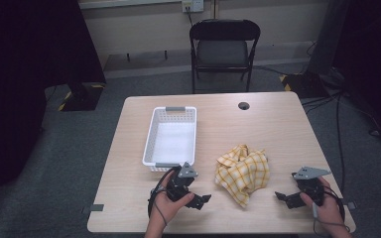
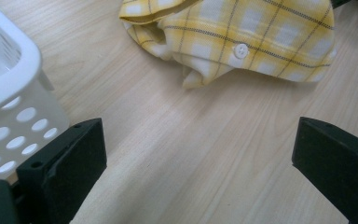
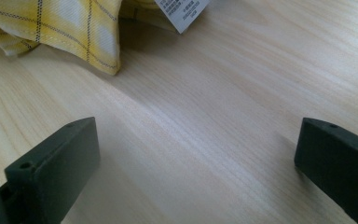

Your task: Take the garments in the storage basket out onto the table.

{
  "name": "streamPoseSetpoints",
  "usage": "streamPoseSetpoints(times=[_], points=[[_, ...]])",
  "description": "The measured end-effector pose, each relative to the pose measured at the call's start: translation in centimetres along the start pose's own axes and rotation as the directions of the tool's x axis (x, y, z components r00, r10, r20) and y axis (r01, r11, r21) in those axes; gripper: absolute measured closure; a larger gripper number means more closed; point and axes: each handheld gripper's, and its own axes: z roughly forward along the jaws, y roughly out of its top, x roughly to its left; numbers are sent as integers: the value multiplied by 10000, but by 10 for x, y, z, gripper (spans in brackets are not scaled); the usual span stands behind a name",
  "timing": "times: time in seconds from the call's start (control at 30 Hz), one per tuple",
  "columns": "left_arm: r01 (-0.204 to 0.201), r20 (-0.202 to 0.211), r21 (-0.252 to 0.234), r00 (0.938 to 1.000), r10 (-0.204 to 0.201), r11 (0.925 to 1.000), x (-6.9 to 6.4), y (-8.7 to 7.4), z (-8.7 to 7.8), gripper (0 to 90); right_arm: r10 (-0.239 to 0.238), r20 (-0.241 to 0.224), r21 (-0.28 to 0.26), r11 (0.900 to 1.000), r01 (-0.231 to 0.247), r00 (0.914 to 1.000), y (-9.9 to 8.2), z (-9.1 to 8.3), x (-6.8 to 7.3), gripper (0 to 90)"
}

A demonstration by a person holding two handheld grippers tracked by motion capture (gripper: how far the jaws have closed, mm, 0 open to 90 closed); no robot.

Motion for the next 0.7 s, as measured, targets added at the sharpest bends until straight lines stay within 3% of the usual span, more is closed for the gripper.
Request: streamPoseSetpoints(times=[0.7], points=[[294,-138,-204,9995,-297,9994,11,-7,-12,26,0,-1,0,10000,0,10000,0,0,0,0]])
